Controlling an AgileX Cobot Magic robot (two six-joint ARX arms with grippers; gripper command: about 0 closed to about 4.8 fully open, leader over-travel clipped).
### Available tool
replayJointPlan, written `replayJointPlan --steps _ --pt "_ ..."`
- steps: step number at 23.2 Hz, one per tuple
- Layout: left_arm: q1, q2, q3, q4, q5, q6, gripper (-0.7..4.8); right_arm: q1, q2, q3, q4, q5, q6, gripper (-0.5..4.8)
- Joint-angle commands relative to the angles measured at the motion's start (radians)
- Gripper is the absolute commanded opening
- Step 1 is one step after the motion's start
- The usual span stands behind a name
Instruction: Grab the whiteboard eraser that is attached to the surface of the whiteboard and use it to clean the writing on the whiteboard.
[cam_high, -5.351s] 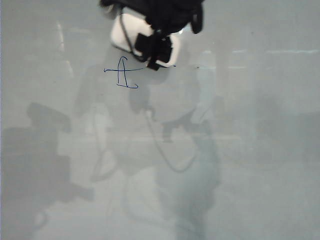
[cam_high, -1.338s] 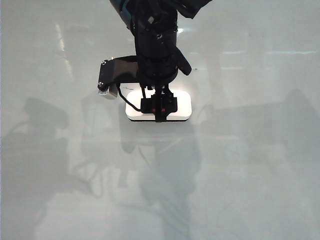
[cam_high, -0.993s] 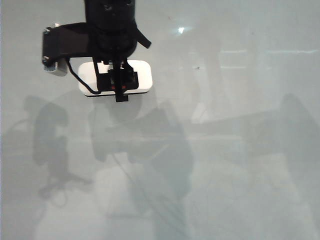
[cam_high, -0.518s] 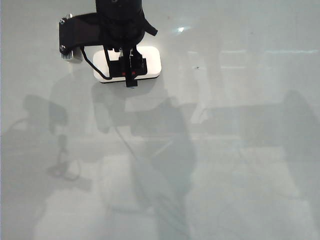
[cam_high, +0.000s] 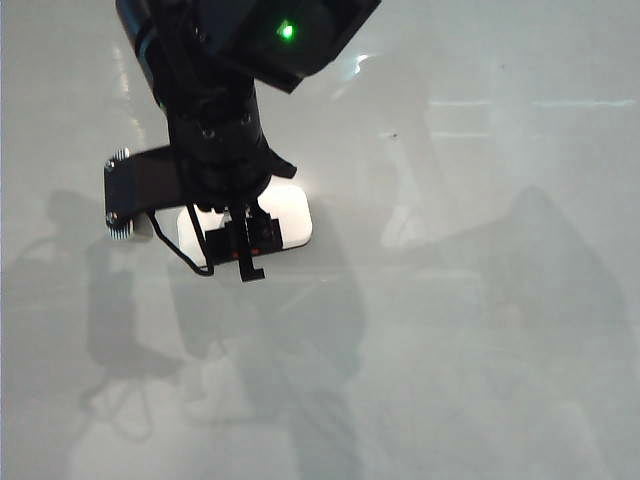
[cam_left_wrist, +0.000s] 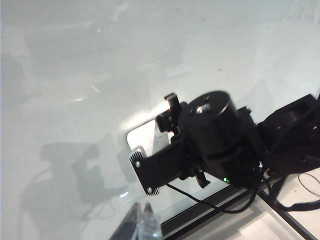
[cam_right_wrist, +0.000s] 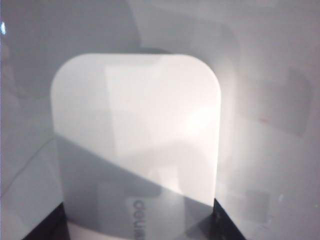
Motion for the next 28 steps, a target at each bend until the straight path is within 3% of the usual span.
replayJointPlan --steps 1,6,15,20,23,25,28 --pt "0.0 0.0 0.001 0.013 0.0 0.003 -0.02 -0.002 -0.01 0.006 0.034 0.076 -0.034 2.2" --pt "0.0 0.0 0.001 0.013 0.001 0.003 -0.02 -0.001 -0.063 0.013 0.128 0.131 -0.157 2.2" --pt "0.0 0.0 0.001 0.013 0.001 0.003 -0.02 0.005 -0.071 0.258 0.096 0.184 -0.173 2.2" --pt "0.0 0.0 -0.007 0.011 0.0 0.003 -0.02 0.059 -0.116 0.28 0.047 0.306 -0.15 2.19" --pt "0.0 -0.001 -0.009 0.01 0.001 0.003 -0.02 0.111 -0.178 0.28 0.044 0.304 -0.055 2.19" --pt "0.0 -0.001 -0.01 0.016 0.0 0.003 -0.02 0.138 -0.238 0.279 -0.024 0.305 0.078 2.19" --pt "0.0 0.0 -0.01 0.028 0.0 0.003 -0.02 0.166 -0.375 0.278 -0.294 0.256 0.452 2.1"
